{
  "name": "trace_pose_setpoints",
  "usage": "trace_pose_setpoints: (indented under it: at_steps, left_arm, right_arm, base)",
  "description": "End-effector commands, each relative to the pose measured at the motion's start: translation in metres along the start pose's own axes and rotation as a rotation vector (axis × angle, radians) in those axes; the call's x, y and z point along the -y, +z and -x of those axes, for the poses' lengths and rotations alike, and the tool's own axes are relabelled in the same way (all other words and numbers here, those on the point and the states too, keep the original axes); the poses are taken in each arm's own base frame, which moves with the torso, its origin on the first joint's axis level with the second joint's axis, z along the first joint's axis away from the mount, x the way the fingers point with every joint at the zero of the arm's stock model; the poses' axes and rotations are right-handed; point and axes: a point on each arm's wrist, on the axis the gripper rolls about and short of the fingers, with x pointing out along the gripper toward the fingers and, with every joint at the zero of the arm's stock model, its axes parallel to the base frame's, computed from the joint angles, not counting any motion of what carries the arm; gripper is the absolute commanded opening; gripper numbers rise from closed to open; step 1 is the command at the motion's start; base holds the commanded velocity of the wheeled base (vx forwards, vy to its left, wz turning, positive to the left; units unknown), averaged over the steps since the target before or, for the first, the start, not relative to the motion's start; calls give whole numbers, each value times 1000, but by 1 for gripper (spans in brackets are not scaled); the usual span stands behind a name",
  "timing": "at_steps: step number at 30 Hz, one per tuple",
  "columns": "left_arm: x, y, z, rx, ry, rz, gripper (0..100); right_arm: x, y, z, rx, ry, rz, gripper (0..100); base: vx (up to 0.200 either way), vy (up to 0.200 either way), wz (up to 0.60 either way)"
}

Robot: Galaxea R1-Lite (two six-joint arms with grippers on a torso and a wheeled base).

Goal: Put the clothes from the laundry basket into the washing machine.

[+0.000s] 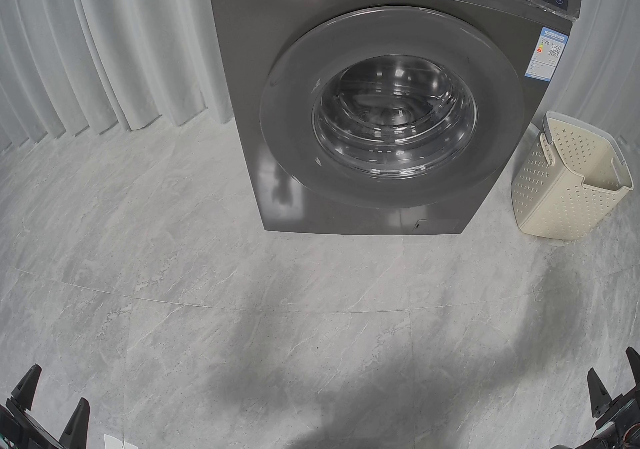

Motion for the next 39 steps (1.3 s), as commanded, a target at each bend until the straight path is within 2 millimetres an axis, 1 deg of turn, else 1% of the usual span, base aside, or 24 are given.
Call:
trace_pose_setpoints:
  at_steps: [1, 4, 5, 6, 7, 8, 9, 10, 12, 13, 14, 15, 16, 18, 20, 22, 23, 24, 25, 27, 28, 30, 35, 39]
  left_arm:
    - [-1, -5, 0, -3, 6, 8, 100]
    - [-1, -5, 0, -1, 7, 8, 100]
    - [-1, -5, 0, -3, 7, 5, 100]
    - [-1, -5, 0, -3, 7, 5, 100]
    - [-1, -5, 0, -3, 7, 5, 100]
    - [0, -5, 0, -3, 6, 0, 100]
    - [0, -5, 0, -3, 3, -3, 100]
    - [0, -5, 0, -3, 4, -3, 100]
    - [0, -5, 0, -5, 3, -1, 100]
    - [0, -5, 0, -5, 4, -1, 100]
    - [0, -5, 0, -3, 4, -3, 100]
    - [0, -5, 0, -5, 4, -3, 100]
    - [0, -5, 0, -3, 4, 3, 100]
    - [0, -5, 0, -3, 4, 6, 100]
    - [-1, -5, 0, -4, 10, -3, 100]
    - [-1, -5, 0, -4, 12, -6, 100]
    - [-1, -5, 0, -4, 12, -7, 100]
    - [-1, -5, 0, -4, 12, -7, 100]
    - [-1, -5, 0, -4, 9, -6, 100]
    - [-1, -5, 0, -4, 9, -4, 100]
    - [-1, -5, 0, -4, 7, -4, 100]
    - [-1, -5, 0, -4, 7, -7, 100]
    - [-1, -5, 0, -4, 7, -11, 100]
    - [0, -5, 0, -5, 3, -15, 100]
  right_arm:
    - [0, -5, -1, -15, -2, -5, 100]
    - [0, -5, -1, -12, 1, -2, 100]
    - [0, 12, 3, 81, 12, -11, 100]
    - [0, 12, 3, 81, 12, -11, 100]
    - [0, 39, 10, 191, 28, -35, 100]
    - [1, 62, 15, 238, 50, -54, 100]
    - [1, 70, 9, 186, 73, -58, 100]
    - [1, 72, 3, 148, 92, -58, 100]
    - [-1, 76, -20, 11, 173, -60, 100]
    - [-3, 78, -38, -73, 218, -70, 100]
    - [-4, 81, -48, -105, 238, -78, 100]
    - [-4, 81, -50, -110, 244, -79, 100]
    - [-9, 89, -79, -143, 300, -101, 100]
    - [-20, 96, -108, -155, 386, -139, 100]
    - [-38, 94, -132, -185, 476, -171, 100]
    - [-53, 90, -149, -218, 526, -202, 100]
    - [-61, 86, -160, -241, 533, -220, 100]
    - [-64, 85, -165, -245, 531, -227, 100]
    - [-72, 82, -178, -250, 522, -246, 100]
    - [-73, 82, -179, -247, 523, -248, 100]
    - [-90, 78, -196, -220, 551, -283, 100]
    - [-101, 77, -205, -191, 575, -303, 100]
    - [-123, 79, -226, -121, 606, -318, 100]
    - [-141, 79, -226, -136, 666, -345, 100]
  base:
    - [200, 0, 0]
    - [200, 0, 0]
    - [200, 0, 0]
    - [200, 0, 0]
    - [200, 0, 0]
    - [200, 0, 0]
    - [200, 0, 0]
    - [200, 0, 0]
    - [200, 0, 0]
    - [200, -200, 0]
    - [200, -200, 0]
    - [200, -200, 0]
    - [0, 0, 0]
    - [0, 0, 0]
    - [0, 0, 0]
    - [0, -100, 0]
    - [0, -200, 0]
    - [0, -200, 0]
    - [0, -200, 0]
    - [0, -200, 0]
    - [0, -200, 0]
    - [0, -200, 0]
    - [0, 0, 0]
    - [0, 0, 0]
